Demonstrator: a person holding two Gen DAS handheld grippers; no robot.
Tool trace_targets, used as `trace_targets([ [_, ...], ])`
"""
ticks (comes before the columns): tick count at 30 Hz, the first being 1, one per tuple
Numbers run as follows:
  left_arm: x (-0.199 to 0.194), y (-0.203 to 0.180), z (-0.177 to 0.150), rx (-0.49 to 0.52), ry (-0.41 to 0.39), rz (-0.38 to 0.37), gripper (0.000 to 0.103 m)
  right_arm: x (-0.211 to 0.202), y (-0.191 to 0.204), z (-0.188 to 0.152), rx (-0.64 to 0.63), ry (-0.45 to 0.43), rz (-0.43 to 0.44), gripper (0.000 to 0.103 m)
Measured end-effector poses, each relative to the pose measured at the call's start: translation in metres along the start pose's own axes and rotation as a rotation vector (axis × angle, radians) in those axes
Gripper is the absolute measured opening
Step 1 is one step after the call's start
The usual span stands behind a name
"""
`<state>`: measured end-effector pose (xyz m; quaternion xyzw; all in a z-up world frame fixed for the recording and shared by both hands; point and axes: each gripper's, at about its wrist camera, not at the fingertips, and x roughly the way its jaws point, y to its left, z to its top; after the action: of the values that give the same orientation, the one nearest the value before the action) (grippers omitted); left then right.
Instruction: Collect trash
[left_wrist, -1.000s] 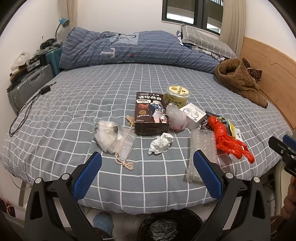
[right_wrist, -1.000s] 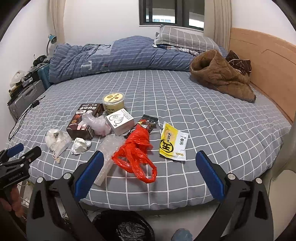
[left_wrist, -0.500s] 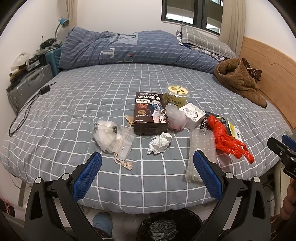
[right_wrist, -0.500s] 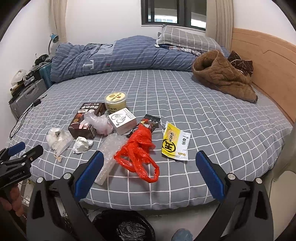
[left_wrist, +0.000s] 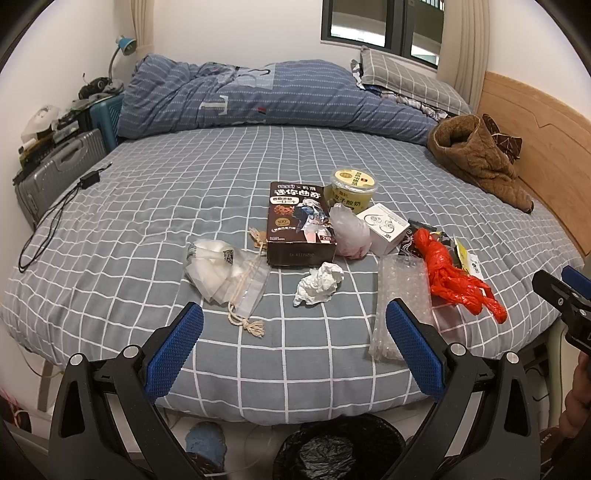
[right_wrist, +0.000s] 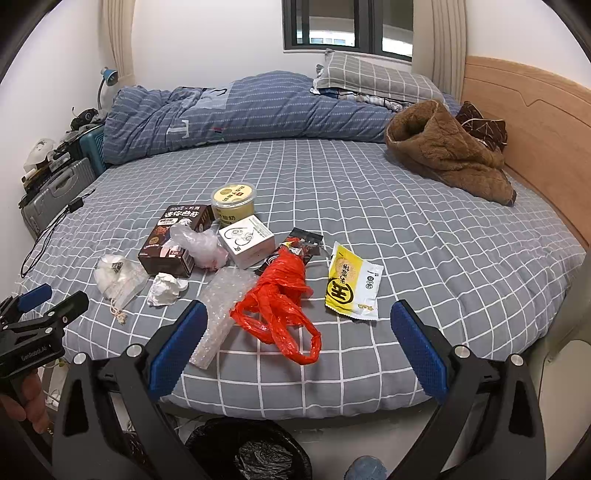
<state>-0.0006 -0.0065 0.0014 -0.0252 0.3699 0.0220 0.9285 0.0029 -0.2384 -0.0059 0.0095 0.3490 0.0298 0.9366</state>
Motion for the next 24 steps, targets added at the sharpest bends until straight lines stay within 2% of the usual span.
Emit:
trace_targets([
  [24,-0.0003,0.0041,-0.0015,0.001,0.003,0.009,0.097,0.0034,-0.0020,-0.0020,-0.003,0.002,-0.009,0.095],
])
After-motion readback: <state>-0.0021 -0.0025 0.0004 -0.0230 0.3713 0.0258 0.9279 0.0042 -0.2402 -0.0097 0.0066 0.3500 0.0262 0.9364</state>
